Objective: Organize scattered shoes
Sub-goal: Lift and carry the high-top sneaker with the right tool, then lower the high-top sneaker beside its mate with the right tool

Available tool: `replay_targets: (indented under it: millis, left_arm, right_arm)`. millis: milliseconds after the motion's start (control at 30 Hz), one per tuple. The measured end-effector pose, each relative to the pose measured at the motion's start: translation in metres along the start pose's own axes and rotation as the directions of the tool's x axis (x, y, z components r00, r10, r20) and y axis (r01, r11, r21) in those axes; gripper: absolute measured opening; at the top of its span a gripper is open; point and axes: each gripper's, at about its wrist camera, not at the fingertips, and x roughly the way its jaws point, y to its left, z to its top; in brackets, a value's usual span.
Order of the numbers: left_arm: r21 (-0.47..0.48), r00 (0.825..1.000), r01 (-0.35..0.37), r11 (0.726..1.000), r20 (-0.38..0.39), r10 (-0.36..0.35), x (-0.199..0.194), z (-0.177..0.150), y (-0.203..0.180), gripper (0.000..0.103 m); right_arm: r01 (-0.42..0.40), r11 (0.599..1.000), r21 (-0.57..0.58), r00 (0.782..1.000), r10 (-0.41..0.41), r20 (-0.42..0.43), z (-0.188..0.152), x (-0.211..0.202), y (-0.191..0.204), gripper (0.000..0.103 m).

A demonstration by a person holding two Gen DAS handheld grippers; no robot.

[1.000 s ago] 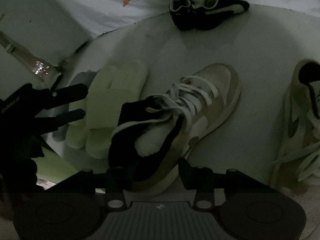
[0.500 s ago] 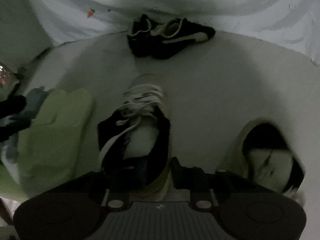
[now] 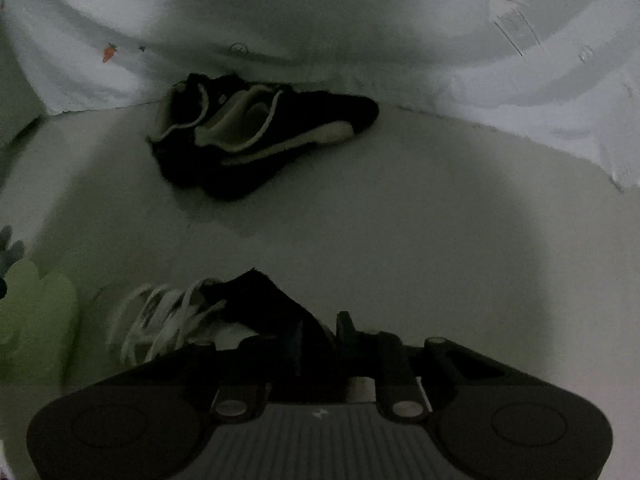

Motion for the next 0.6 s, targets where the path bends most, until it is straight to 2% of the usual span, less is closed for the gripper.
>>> replay_targets:
  millis: [33, 133, 267, 367, 467, 600]
  left_arm:
    - [0.004, 1.0, 0.001, 1.0, -0.002, -0.001, 0.004, 0.002, 0.0, 0.094]
    - [0.032, 1.0, -0.007, 0.999, -0.02, 0.008, 0.018, 0.008, 0.0, 0.094]
    - [0.04, 0.998, -0.003, 0.999, -0.063, 0.005, 0.03, 0.012, 0.003, 0.094]
    - [0.055, 0.997, -0.004, 0.998, -0.078, 0.008, 0.033, 0.013, 0.004, 0.094]
    - [0.056, 0.996, 0.0, 0.998, -0.086, 0.005, 0.033, 0.013, 0.006, 0.094]
    - [0.056, 0.996, 0.011, 0.998, -0.09, -0.006, 0.031, 0.012, 0.008, 0.094]
  right_arm:
    - [0.001, 1.0, 0.001, 1.0, -0.001, 0.004, 0.005, 0.004, -0.002, 0.018]
    - [-0.092, 0.993, 0.078, 0.994, 0.088, 0.059, 0.034, 0.027, -0.017, 0.018]
    - [-0.088, 0.994, 0.06, 0.994, 0.084, 0.063, 0.045, 0.041, -0.005, 0.018]
    - [-0.102, 0.992, 0.076, 0.993, 0.097, 0.061, 0.037, 0.043, 0.001, 0.018]
    - [-0.08, 0.991, 0.102, 0.995, 0.075, 0.06, 0.02, 0.027, 0.001, 0.018]
    - [-0.15, 0.945, 0.291, 0.988, 0.154, 0.01, -0.022, -0.027, -0.014, 0.021]
